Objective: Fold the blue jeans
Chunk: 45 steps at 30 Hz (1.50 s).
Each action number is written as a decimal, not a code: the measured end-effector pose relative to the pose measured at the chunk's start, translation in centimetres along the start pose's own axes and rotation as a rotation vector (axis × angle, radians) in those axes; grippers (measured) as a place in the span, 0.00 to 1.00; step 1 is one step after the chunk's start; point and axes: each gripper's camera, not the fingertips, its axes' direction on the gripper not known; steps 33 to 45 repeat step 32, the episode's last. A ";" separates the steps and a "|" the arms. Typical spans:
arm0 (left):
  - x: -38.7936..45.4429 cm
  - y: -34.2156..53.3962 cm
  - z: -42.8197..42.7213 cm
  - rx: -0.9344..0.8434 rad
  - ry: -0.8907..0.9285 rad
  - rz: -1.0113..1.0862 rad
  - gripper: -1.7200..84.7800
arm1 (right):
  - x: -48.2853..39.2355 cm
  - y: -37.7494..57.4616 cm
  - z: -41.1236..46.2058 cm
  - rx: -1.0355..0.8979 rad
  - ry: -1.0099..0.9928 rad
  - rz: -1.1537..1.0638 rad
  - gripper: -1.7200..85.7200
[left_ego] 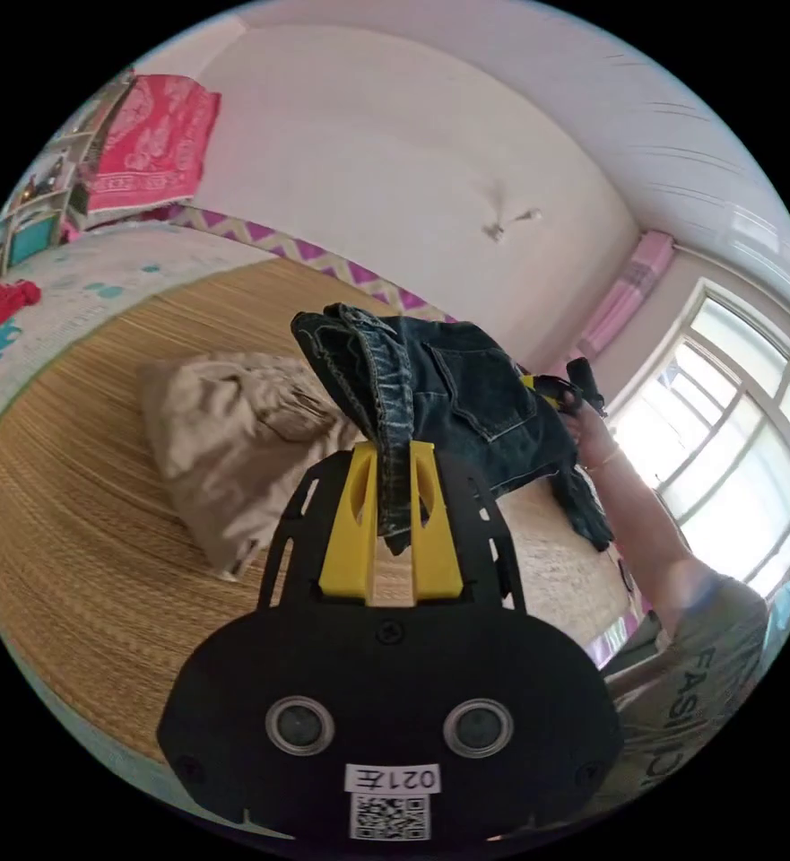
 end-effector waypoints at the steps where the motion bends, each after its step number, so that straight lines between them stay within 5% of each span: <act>1: -1.8 0.0 -0.9 0.019 -0.046 -0.029 0.08 | -0.6 -3.7 3.2 -0.012 0.014 -0.038 0.09; 8: -18.0 6.5 4.6 -0.079 -0.178 -0.400 0.11 | 2.5 -8.4 17.0 -0.083 0.370 0.039 0.09; 10: -22.8 11.0 4.0 0.027 0.064 -0.502 0.11 | 2.5 -5.7 17.3 -0.131 0.358 -0.002 0.08; 14: -23.4 15.5 1.4 0.133 0.205 -0.498 0.07 | -0.5 3.9 10.3 -0.134 0.302 -0.138 0.02; 21: -9.8 21.0 1.7 0.045 0.333 -0.192 0.01 | -6.8 21.7 -10.0 0.043 0.395 -0.226 0.01; 28: 8.6 25.0 15.0 -0.187 0.488 0.008 0.01 | -12.1 37.0 -30.2 0.229 0.910 -0.212 0.04; 32: 16.0 25.6 21.6 -0.178 0.585 0.095 0.01 | -12.4 39.4 -41.6 0.253 1.225 -0.084 0.11; 45: 16.0 25.6 21.6 -0.178 0.585 0.095 0.01 | -12.4 39.4 -41.6 0.253 1.225 -0.084 0.11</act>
